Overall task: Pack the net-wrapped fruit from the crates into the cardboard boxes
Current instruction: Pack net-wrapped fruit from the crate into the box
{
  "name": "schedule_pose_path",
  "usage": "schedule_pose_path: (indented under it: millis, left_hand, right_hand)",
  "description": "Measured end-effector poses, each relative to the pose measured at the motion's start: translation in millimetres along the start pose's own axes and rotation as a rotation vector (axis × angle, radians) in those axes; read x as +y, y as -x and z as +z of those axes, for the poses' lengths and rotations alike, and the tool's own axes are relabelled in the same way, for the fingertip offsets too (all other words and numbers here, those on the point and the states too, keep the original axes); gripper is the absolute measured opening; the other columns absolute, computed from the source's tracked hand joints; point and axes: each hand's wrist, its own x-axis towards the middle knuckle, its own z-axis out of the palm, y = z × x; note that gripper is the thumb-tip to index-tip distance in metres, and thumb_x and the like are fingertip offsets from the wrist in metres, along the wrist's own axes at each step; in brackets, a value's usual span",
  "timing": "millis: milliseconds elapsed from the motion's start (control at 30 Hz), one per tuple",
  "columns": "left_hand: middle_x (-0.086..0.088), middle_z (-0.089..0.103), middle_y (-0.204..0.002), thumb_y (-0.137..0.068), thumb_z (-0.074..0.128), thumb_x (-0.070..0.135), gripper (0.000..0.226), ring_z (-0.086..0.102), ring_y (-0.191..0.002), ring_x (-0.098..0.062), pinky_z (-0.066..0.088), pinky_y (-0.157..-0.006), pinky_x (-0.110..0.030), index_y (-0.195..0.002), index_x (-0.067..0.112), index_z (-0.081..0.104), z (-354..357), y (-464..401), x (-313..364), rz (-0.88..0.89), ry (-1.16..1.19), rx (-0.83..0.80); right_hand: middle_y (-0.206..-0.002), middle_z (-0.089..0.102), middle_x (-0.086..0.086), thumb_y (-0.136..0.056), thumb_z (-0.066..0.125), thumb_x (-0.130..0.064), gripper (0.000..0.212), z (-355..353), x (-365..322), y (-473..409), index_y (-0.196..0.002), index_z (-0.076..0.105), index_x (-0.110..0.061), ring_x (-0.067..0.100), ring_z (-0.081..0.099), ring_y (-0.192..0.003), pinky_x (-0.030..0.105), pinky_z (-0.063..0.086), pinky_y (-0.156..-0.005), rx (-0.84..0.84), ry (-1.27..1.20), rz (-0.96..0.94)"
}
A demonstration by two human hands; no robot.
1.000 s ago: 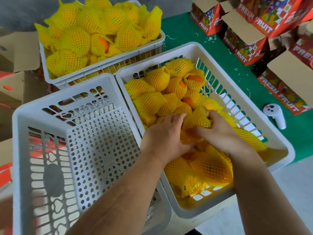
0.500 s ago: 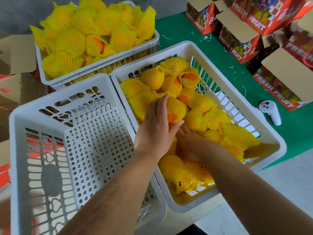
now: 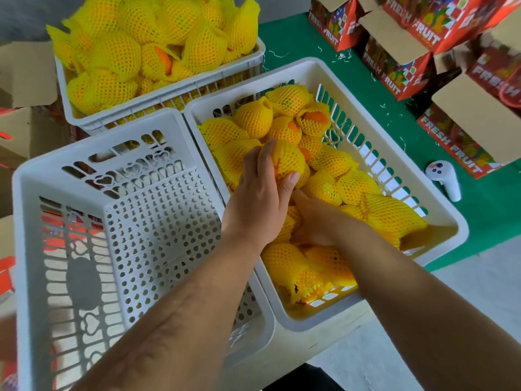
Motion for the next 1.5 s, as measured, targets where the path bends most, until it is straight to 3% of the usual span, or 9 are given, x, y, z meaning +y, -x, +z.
schedule_pose_path:
  millis: [200,367,467,567,767,933,1100,1233,1500]
  left_hand:
    - [-0.017,0.038,-0.149,-0.108,0.044,0.025,0.052,0.046,-0.136,-0.026,0.050,-0.104,-0.045,-0.154,0.003,0.031,-17.7,11.1,4.4,0.009,0.353,0.186]
    - [0.016,0.044,-0.133,-0.110,0.033,0.024,0.036,0.052,-0.117,0.017,0.048,-0.093,-0.011,-0.143,0.036,0.026,-61.4,60.1,6.3,-0.161,0.705,0.381]
    - [0.011,0.046,-0.149,-0.104,0.032,0.046,0.053,0.054,-0.135,-0.007,0.049,-0.110,-0.042,-0.155,0.038,0.019,-99.6,97.2,-5.9,-0.301,0.967,0.389]
    - [0.016,0.054,-0.142,-0.099,0.038,0.053,0.057,0.061,-0.128,-0.013,0.055,-0.101,-0.039,-0.153,0.045,0.020,-145.6,132.5,-32.3,-0.380,1.135,0.485]
    - [0.004,0.060,-0.143,-0.093,0.053,0.048,0.069,0.066,-0.122,-0.015,0.059,-0.093,-0.040,-0.156,0.030,0.032,-255.1,226.2,-125.9,-0.525,1.210,0.577]
    - [-0.012,0.058,-0.144,-0.089,0.072,0.030,0.071,0.062,-0.128,-0.032,0.056,-0.093,-0.052,-0.150,0.020,0.035,-351.1,320.5,-214.7,-0.513,1.241,0.534]
    - [-0.002,0.069,-0.127,-0.078,0.079,0.038,0.073,0.067,-0.120,-0.029,0.062,-0.086,-0.048,-0.141,0.025,0.044,-425.5,413.8,-296.0,-0.641,1.068,0.564]
    - [0.015,0.066,-0.111,-0.062,0.081,0.051,0.062,0.069,-0.103,-0.011,0.060,-0.089,-0.058,-0.115,0.049,0.049,-447.5,458.2,-329.0,-0.795,0.858,0.652]
    - [0.001,0.056,-0.117,-0.080,0.082,0.031,0.063,0.064,-0.101,-0.016,0.060,-0.087,-0.045,-0.127,0.033,0.040,-462.0,476.0,-349.5,-0.889,0.909,0.614]
  right_hand:
    - [-0.128,0.044,0.008,-0.072,0.082,-0.018,0.083,-21.2,-28.1,43.1,-0.137,0.032,-0.029,0.038,0.057,-0.111,0.048,0.054,-0.076,0.364,-0.006,0.121]
    - [-0.127,0.038,-0.005,-0.070,0.083,-0.008,0.088,-25.9,-89.6,88.7,-0.135,0.033,-0.039,0.016,0.051,-0.098,0.029,0.051,-0.070,0.595,-0.398,-0.163]
    - [-0.132,0.041,-0.005,-0.069,0.087,-0.026,0.096,-18.6,-141.1,110.4,-0.141,0.027,-0.046,0.007,0.049,-0.110,0.012,0.043,-0.079,0.454,-0.533,-0.352]
    - [-0.142,0.047,-0.009,-0.082,0.077,-0.049,0.082,5.0,-202.9,122.1,-0.146,0.026,-0.051,0.008,0.056,-0.123,0.026,0.051,-0.092,0.238,-0.832,-0.445]
    - [-0.122,0.071,0.002,-0.087,0.078,-0.007,0.086,90.5,-352.8,126.3,-0.154,0.029,-0.030,0.021,0.072,-0.107,0.036,0.059,-0.086,0.300,-1.203,-0.384]
    - [-0.117,0.071,0.021,-0.080,0.079,-0.017,0.054,165.5,-479.4,136.3,-0.129,0.061,-0.006,0.038,0.069,-0.108,0.049,0.056,-0.094,0.138,-1.457,-0.302]
    - [-0.115,0.073,0.018,-0.069,0.089,-0.035,0.068,243.6,-580.0,140.4,-0.127,0.062,-0.015,0.042,0.069,-0.107,0.061,0.056,-0.093,0.002,-1.349,-0.151]
    - [-0.087,0.076,-0.012,-0.077,0.085,-0.043,0.048,287.8,-615.4,130.2,-0.117,0.067,-0.024,0.002,0.073,-0.080,0.022,0.060,-0.064,0.031,-1.019,-0.014]
    - [-0.157,0.036,0.010,-0.079,0.079,-0.052,0.100,359.3,-646.2,81.0,-0.156,0.028,-0.013,0.032,0.043,-0.140,0.042,0.044,-0.107,-0.162,-0.604,0.282]
